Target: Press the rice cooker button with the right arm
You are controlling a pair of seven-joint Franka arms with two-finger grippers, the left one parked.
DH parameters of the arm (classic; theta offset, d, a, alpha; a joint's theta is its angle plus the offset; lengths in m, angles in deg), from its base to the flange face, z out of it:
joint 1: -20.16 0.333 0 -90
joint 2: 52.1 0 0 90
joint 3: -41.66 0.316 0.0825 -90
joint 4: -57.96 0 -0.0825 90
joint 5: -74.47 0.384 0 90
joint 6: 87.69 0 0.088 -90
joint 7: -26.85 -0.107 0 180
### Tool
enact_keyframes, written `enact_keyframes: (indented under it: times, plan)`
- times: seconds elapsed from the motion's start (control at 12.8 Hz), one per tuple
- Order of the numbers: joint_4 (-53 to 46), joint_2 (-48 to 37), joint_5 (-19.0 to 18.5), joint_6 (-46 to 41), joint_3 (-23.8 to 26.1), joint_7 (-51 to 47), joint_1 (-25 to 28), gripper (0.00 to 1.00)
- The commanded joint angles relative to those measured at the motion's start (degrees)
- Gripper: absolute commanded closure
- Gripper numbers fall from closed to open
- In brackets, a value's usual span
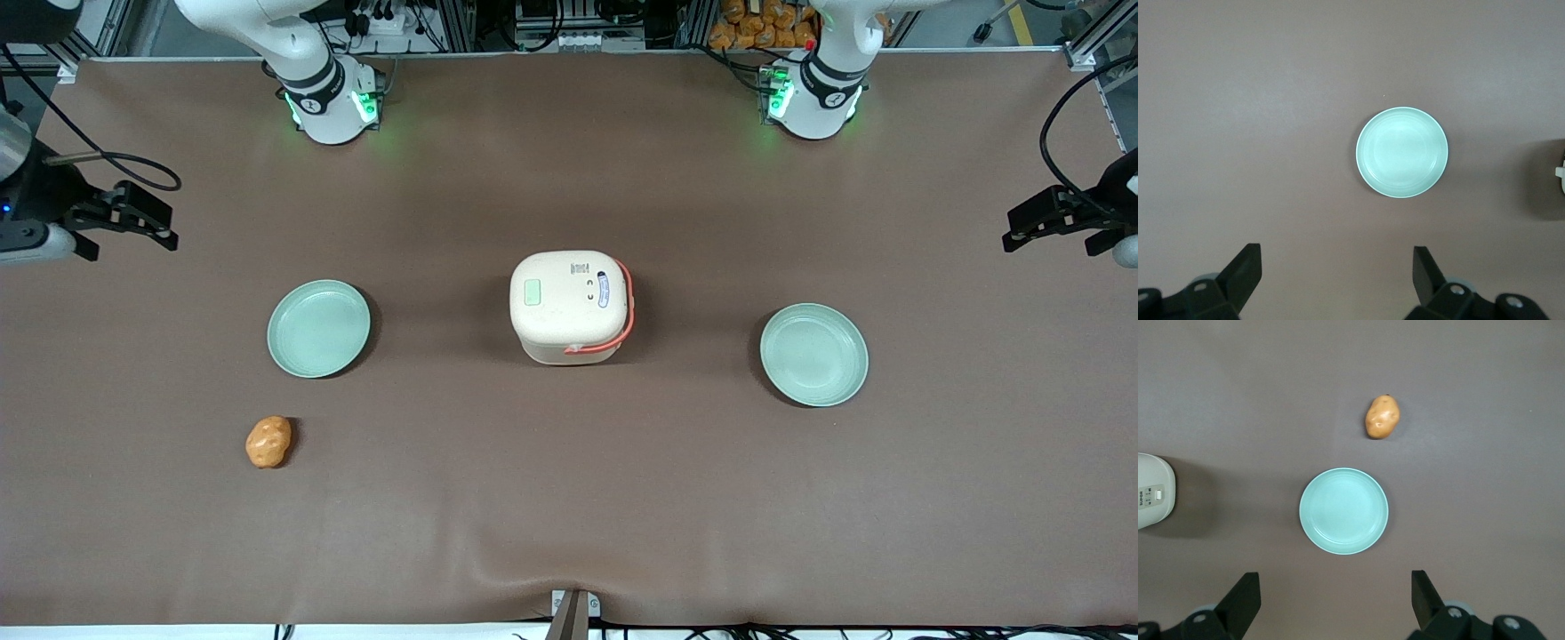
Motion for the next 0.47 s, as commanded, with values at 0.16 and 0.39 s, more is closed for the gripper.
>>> enact_keyframes:
  times: [0.16,0.39]
  plan:
    - [-0.9,3.1,-0.3,2.4,0.0,-12.1,12.1,0.00]
    - [-0.9,6.2,-0.1,4.3,0.0,-13.4,17.5,0.17]
